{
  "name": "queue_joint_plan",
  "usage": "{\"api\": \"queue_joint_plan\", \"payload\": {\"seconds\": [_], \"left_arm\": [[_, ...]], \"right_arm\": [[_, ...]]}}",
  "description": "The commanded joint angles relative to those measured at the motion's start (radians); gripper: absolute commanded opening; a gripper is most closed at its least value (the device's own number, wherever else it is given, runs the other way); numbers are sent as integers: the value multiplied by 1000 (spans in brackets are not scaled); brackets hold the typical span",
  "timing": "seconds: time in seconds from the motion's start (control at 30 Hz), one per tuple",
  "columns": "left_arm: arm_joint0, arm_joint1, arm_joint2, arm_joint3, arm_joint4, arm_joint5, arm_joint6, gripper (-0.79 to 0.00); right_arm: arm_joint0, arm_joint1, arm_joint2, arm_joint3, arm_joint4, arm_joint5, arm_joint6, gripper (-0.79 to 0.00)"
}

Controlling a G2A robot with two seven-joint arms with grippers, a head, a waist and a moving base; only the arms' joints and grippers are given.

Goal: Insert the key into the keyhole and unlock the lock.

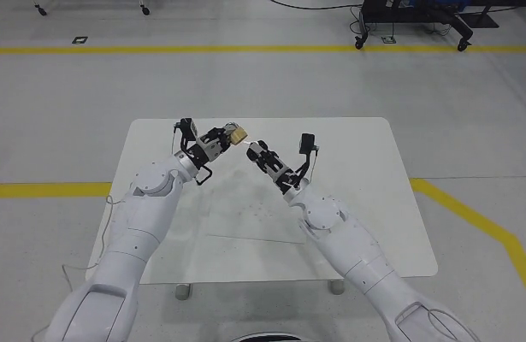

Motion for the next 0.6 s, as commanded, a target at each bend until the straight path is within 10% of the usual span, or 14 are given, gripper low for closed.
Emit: {"api": "queue_joint_plan", "payload": {"seconds": [0.0, 0.57], "left_arm": [[-1, -1, -5, 7, -33, 31, -14, -785], [-1, -1, -5, 7, -33, 31, -14, -785]], "right_arm": [[-3, 0, 8, 1, -5, -8, -17, -785], [-13, -1, 18, -8, 12, -85, 22, -785]]}}
